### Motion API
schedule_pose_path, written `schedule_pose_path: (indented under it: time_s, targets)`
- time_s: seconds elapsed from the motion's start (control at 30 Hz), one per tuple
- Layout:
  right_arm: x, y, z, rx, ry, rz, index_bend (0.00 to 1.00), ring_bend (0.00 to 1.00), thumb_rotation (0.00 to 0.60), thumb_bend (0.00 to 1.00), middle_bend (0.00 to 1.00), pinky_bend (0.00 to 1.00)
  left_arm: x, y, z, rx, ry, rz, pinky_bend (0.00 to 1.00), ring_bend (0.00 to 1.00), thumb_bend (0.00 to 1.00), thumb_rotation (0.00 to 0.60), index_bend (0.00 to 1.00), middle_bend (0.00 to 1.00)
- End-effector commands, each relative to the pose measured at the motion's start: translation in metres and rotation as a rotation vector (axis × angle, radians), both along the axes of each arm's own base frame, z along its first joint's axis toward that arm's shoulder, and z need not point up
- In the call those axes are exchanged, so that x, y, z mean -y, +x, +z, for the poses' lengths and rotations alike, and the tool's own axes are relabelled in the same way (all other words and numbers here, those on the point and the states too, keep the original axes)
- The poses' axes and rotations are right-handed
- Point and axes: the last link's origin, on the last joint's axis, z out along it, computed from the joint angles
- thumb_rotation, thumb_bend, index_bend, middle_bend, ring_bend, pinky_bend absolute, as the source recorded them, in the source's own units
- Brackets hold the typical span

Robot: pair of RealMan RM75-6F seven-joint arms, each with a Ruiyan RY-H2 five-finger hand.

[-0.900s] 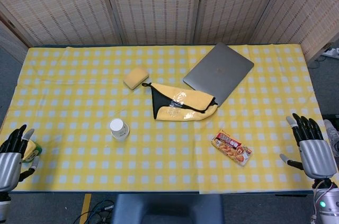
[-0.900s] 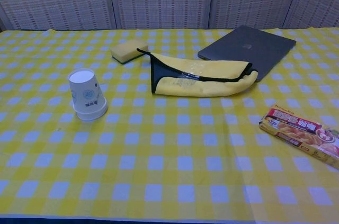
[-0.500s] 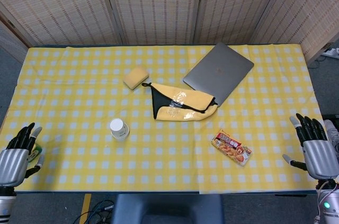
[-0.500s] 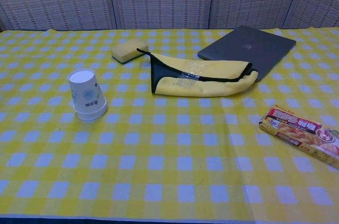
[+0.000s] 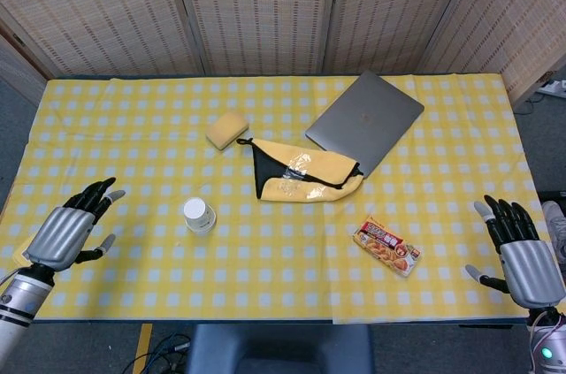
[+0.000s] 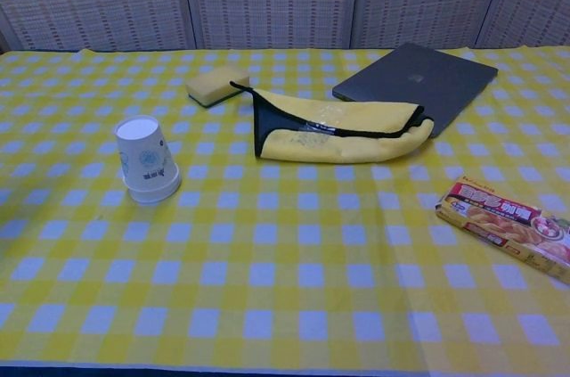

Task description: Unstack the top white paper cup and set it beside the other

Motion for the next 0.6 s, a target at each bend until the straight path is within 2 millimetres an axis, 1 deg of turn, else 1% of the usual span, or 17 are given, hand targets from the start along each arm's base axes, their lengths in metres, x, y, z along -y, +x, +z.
schedule_pose_path:
  time_s: [0.03, 0.1, 0.23, 0.4, 0.53, 0.6]
  targets:
    - [-0.001, 0.0, 0.002, 0.0, -0.006, 0.004, 0.0, 0.0, 0.6, 0.11, 0.0, 0.0, -0.023, 0.031, -0.009, -0.049, -0.043, -0.03, 0.21, 0.0, 0.41, 0.6, 0.16, 0.0]
    - [-0.001, 0.0, 0.002, 0.001, -0.005, 0.007, 0.0, 0.0, 0.6, 0.11, 0.0, 0.0, -0.03, 0.038, -0.018, -0.064, -0.07, -0.026, 0.19, 0.0, 0.41, 0.6, 0.18, 0.0]
    - [-0.001, 0.0, 0.002, 0.003, -0.001, 0.009, 0.0, 0.0, 0.6, 0.11, 0.0, 0.0, -0.041, 0.052, -0.032, -0.106, -0.107, -0.026, 0.19, 0.0, 0.41, 0.6, 0.16, 0.0]
    - [-0.001, -0.002, 0.004, 0.009, 0.002, 0.003, 0.0, 0.0, 0.6, 0.11, 0.0, 0.0, -0.048, 0.065, -0.045, -0.146, -0.128, -0.023, 0.19, 0.0, 0.41, 0.6, 0.16, 0.0]
    - [-0.001, -0.002, 0.004, 0.012, 0.003, 0.001, 0.0, 0.0, 0.6, 0.11, 0.0, 0.0, -0.051, 0.07, -0.053, -0.162, -0.152, -0.007, 0.18, 0.0, 0.41, 0.6, 0.16, 0.0]
    - [0.0, -0.002, 0.005, 0.015, 0.001, 0.001, 0.0, 0.0, 0.6, 0.11, 0.0, 0.0, -0.051, 0.071, -0.056, -0.177, -0.165, 0.006, 0.17, 0.0, 0.41, 0.6, 0.14, 0.0]
